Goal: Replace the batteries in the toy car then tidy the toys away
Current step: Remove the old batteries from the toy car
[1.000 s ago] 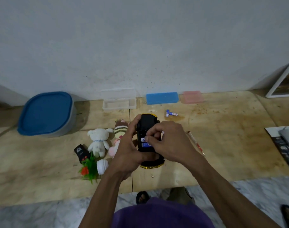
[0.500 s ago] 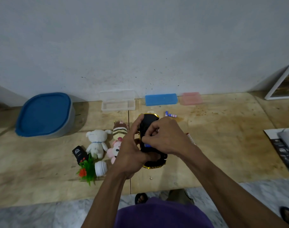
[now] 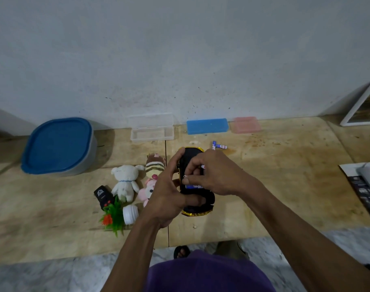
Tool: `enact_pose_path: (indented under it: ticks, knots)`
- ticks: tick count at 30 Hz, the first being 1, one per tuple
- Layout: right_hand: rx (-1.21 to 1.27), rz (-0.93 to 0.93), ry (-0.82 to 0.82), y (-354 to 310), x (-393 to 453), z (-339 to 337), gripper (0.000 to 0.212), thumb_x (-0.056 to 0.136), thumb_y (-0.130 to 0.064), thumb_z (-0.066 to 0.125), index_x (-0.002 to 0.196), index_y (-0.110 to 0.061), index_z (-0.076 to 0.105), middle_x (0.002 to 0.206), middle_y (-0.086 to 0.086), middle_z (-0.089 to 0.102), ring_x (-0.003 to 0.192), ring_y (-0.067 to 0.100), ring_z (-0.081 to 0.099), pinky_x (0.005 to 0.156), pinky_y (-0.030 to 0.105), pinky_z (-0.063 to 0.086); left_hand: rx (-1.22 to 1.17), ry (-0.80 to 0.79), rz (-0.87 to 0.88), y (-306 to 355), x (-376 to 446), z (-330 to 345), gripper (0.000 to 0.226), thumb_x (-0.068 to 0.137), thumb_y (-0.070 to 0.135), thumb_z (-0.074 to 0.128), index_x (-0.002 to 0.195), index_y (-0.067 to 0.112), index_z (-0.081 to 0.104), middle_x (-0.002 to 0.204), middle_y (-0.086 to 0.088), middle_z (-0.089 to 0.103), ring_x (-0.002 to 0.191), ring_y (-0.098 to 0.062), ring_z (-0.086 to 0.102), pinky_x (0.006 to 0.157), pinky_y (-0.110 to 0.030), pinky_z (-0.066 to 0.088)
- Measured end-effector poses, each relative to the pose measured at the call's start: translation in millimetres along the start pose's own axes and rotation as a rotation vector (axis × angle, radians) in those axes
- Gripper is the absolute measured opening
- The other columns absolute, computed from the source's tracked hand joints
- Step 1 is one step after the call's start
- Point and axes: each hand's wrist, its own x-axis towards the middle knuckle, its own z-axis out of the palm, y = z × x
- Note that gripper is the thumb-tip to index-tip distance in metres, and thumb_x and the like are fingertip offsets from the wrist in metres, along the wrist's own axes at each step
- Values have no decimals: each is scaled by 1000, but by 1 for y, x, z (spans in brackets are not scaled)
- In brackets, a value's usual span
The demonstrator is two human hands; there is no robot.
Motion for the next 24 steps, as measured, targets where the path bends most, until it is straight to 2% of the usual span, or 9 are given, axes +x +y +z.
enact_pose_path:
  ticks: [2, 4, 7, 9, 11, 13, 16, 20, 24]
  knots:
    - [-16, -22, 20, -2, -1, 1, 7, 88, -30, 74, 85, -23, 72, 77, -10, 69, 71, 6, 64, 73, 34, 56, -19, 0, 9, 1, -1, -1, 120, 60, -20, 82, 150, 43, 34, 149, -8, 50, 120, -26, 64, 85, -44, 60]
    - [143, -5, 111, -2, -3, 0, 12, 92, -29, 68, 87, -19, 71, 80, -8, 70, 73, 5, 64, 71, 27, 55, -33, 9, 21, 3, -2, -1, 118, 63, -24, 79, 152, 38, 33, 147, -6, 52, 116, -21, 66, 83, -41, 60]
    - [781, 133, 212, -3, -7, -8, 22, 98, -23, 58, 82, -10, 63, 71, 2, 55, 61, 11, 50, 49, 22, 39, -12, 33, 32, 5, -4, -3, 118, 61, -22, 82, 150, 40, 34, 142, -3, 53, 109, -15, 67, 83, -43, 60]
    - [1230, 245, 179, -5, -11, -13, 20, 99, -21, 48, 84, -12, 57, 73, 8, 52, 58, 16, 45, 45, 25, 32, -12, 44, 17, 4, -5, -6, 121, 58, -18, 85, 149, 44, 35, 141, 0, 54, 111, -14, 66, 88, -47, 59]
    - [1425, 315, 151, -7, -14, -14, 17, 97, -26, 43, 88, -15, 52, 70, 7, 54, 56, 18, 45, 44, 24, 31, -26, 36, -5, 3, -7, -8, 121, 55, -13, 87, 147, 48, 36, 141, 1, 54, 117, -20, 63, 92, -52, 58]
    - [1420, 369, 183, -9, -17, -11, 27, 100, -34, 43, 81, -16, 51, 63, 3, 49, 53, 15, 43, 42, 23, 28, -32, 20, -19, 2, -8, -10, 122, 53, -11, 88, 146, 50, 37, 142, 1, 52, 122, -26, 60, 93, -54, 57]
    - [1084, 406, 255, -9, -28, -6, 36, 101, -38, 52, 76, -13, 54, 59, -2, 39, 49, 11, 35, 42, 24, 24, -28, 10, -27, 2, -10, -11, 124, 52, -13, 88, 145, 53, 37, 141, 0, 51, 124, -28, 58, 93, -56, 56]
    - [565, 350, 202, -1, -47, 9, 22, 101, -25, 55, 98, -17, 76, 44, -18, 48, 41, -2, 44, 42, 7, 30, 3, 27, 2, 5, -12, -11, 128, 56, -23, 84, 149, 48, 33, 142, 4, 51, 121, -25, 61, 90, -49, 59]
    - [561, 375, 201, 2, -53, 18, 22, 102, -20, 55, 101, -14, 76, 39, -23, 50, 39, -9, 48, 40, 6, 33, 42, 60, 56, 8, -14, -6, 127, 57, -25, 83, 151, 43, 30, 138, 12, 55, 113, -8, 65, 81, -38, 61]
